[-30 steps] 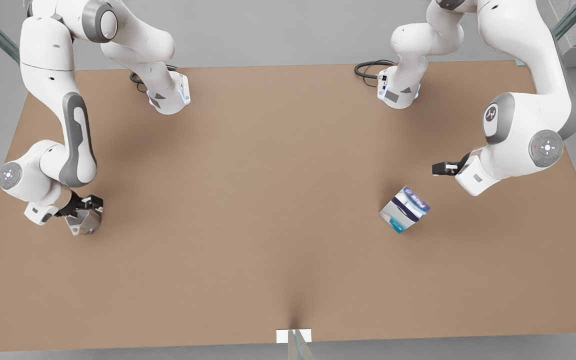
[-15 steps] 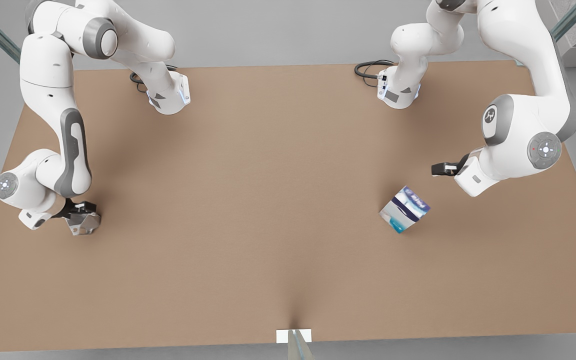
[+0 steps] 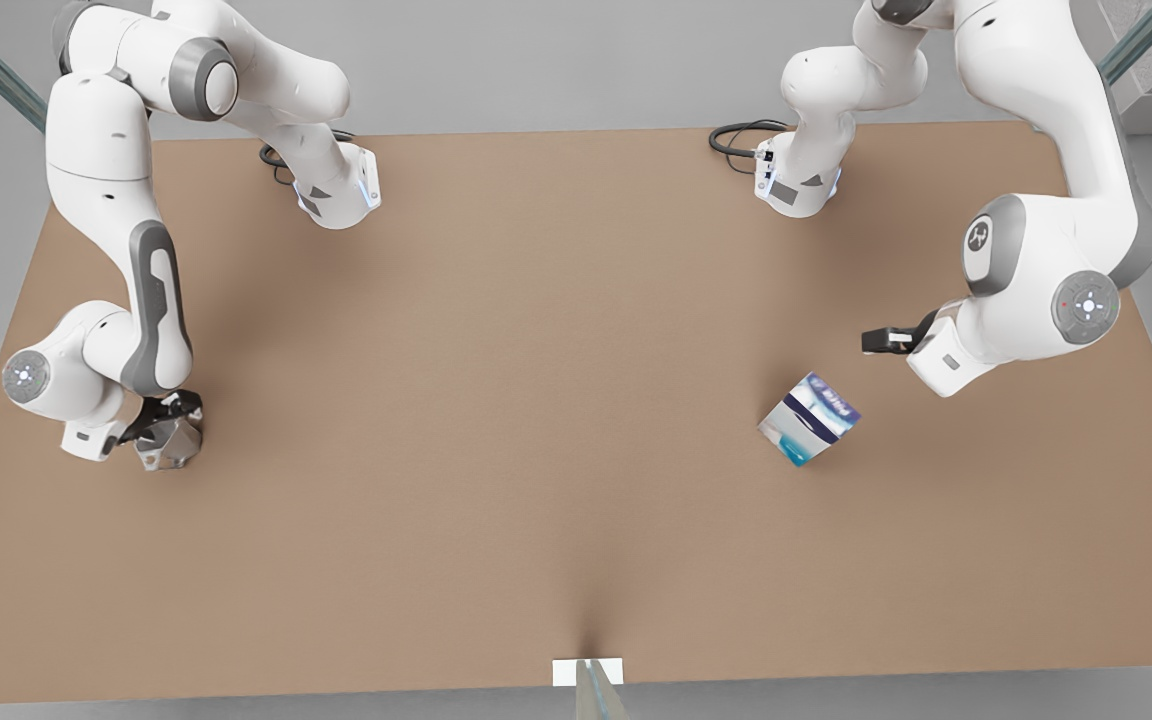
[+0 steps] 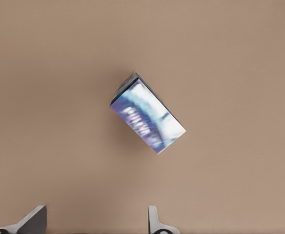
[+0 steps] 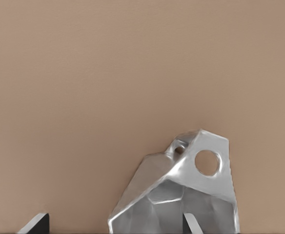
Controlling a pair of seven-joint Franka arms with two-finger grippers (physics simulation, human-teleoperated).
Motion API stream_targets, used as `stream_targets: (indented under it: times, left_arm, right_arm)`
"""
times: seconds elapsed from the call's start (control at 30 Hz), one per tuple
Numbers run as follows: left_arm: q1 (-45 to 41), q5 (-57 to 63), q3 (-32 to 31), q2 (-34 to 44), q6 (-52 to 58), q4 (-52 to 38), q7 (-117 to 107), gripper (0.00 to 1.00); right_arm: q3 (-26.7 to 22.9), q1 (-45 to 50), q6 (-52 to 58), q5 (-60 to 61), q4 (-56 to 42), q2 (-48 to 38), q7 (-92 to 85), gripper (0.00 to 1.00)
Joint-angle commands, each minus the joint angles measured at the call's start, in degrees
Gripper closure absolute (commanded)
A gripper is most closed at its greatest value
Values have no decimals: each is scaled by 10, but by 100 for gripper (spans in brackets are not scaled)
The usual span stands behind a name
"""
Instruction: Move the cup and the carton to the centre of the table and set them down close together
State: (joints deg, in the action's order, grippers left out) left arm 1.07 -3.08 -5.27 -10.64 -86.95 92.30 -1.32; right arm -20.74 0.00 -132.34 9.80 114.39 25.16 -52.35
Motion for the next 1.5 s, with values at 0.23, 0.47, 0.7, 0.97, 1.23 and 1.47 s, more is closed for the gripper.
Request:
stream_targets:
  times: [0.23, 0.47, 0.7, 0.97, 1.23, 1.47]
  left_arm:
    - [0, 0, 1, -2, 1, 0, -2, 0]
    - [0, 0, 1, -3, 0, 0, 0, 0]
    - [0, 0, 1, -1, 0, 0, -2, 0]
    - [-2, 2, 3, 17, 0, -7, 0, 0]
    - [-2, 5, 37, 6, 2, -28, -1, 0]
    - [-41, -50, 35, -7, -172, 80, -375, 0]
  right_arm:
    - [1, 1, -50, 53, 38, 10, -35, 0]
    - [0, 8, -52, 108, 38, 21, -78, 79]
    - [1, 8, -53, 125, 33, 22, -71, 79]
    - [0, 8, -49, 131, 33, 20, -71, 79]
    - [31, 7, -12, 133, 63, -55, 7, 79]
    - [170, 8, -12, 85, 11, -57, 298, 79]
